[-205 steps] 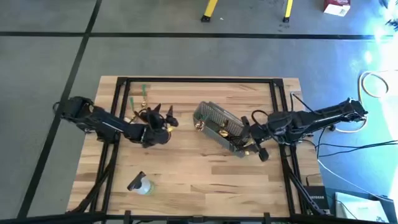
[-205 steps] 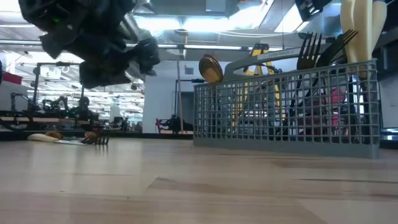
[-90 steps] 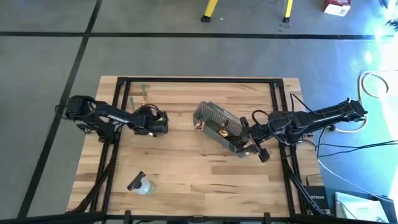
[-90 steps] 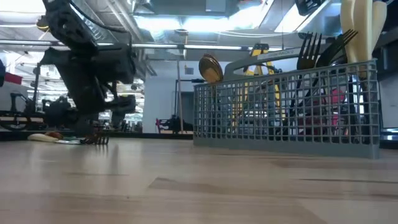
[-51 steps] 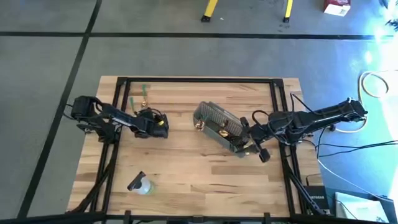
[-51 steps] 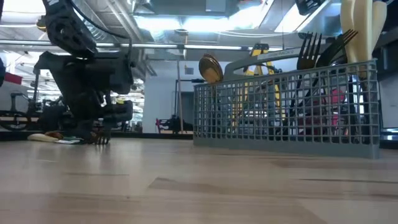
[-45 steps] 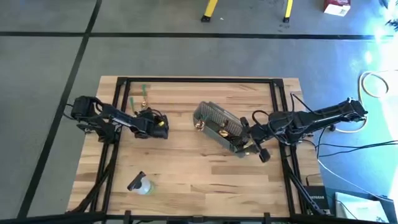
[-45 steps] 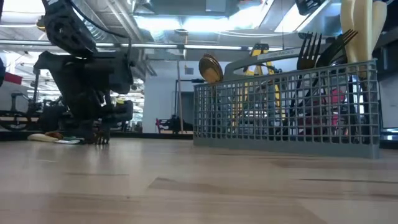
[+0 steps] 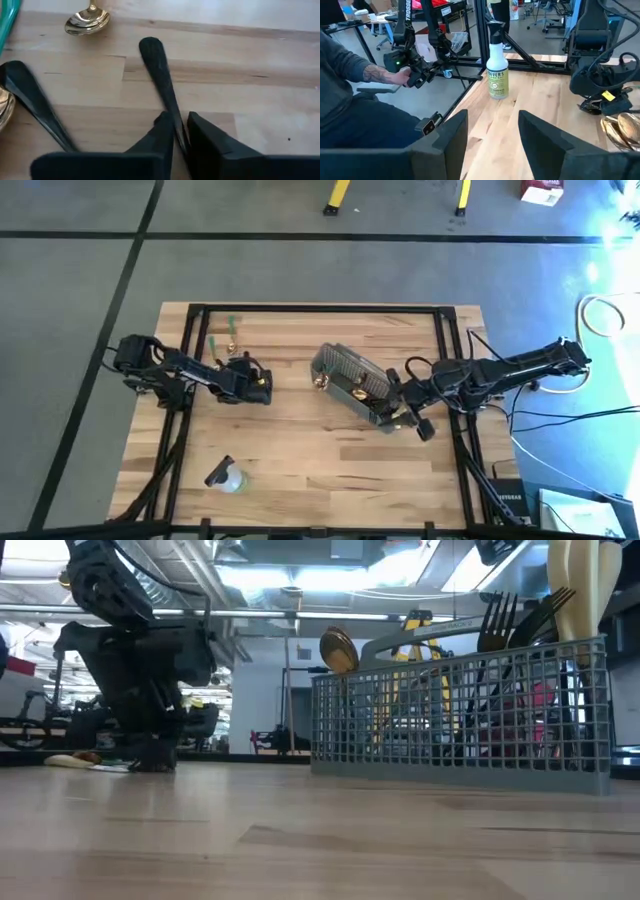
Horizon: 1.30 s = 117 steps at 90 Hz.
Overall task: Sort silverware
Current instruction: Put the black fork into the cutlery rack
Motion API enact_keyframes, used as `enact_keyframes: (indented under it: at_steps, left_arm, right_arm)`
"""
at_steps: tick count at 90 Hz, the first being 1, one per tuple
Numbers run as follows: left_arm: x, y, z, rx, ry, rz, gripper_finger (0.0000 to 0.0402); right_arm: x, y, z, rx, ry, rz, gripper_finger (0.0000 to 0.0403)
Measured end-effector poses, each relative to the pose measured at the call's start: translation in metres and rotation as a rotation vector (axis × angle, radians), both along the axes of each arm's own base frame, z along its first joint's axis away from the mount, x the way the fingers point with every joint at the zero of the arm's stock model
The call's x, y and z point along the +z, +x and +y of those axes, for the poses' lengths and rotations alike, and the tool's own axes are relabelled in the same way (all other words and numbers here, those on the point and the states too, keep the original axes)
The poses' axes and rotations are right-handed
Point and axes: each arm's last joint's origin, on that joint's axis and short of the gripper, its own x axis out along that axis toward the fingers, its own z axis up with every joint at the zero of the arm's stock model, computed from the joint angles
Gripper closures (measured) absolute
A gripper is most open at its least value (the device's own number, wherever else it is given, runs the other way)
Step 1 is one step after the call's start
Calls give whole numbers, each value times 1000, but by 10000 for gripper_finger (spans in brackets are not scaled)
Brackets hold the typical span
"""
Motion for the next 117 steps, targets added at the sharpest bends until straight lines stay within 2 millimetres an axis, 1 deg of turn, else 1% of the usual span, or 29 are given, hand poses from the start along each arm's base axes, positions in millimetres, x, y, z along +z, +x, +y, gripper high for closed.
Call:
enact_keyframes:
  at_steps: [12,30,49,63,72,93,105,117]
  left_arm:
    - [0,0,0,-16,1,13,393]
    - [3,4,-1,-40,-5,35,398]
    - [14,21,-3,-109,-45,16,400]
    - [24,33,-3,-147,-26,10,401]
    - [32,41,-5,-173,1,2,401]
    - [49,57,-16,-233,42,-26,401]
    - [62,62,-31,-279,72,-34,401]
    - [78,59,-52,-329,116,-67,401]
  right_arm:
    - [0,0,1,23,10,4,244]
    - [0,0,1,23,15,6,244]
    - [0,0,1,23,16,2,244]
    - [3,0,1,25,18,-7,244]
    - [11,-2,1,55,27,-19,244]
    - [40,-9,0,85,38,-121,244]
    - [52,-10,0,85,44,-161,244]
    - [59,-10,0,78,70,-167,244]
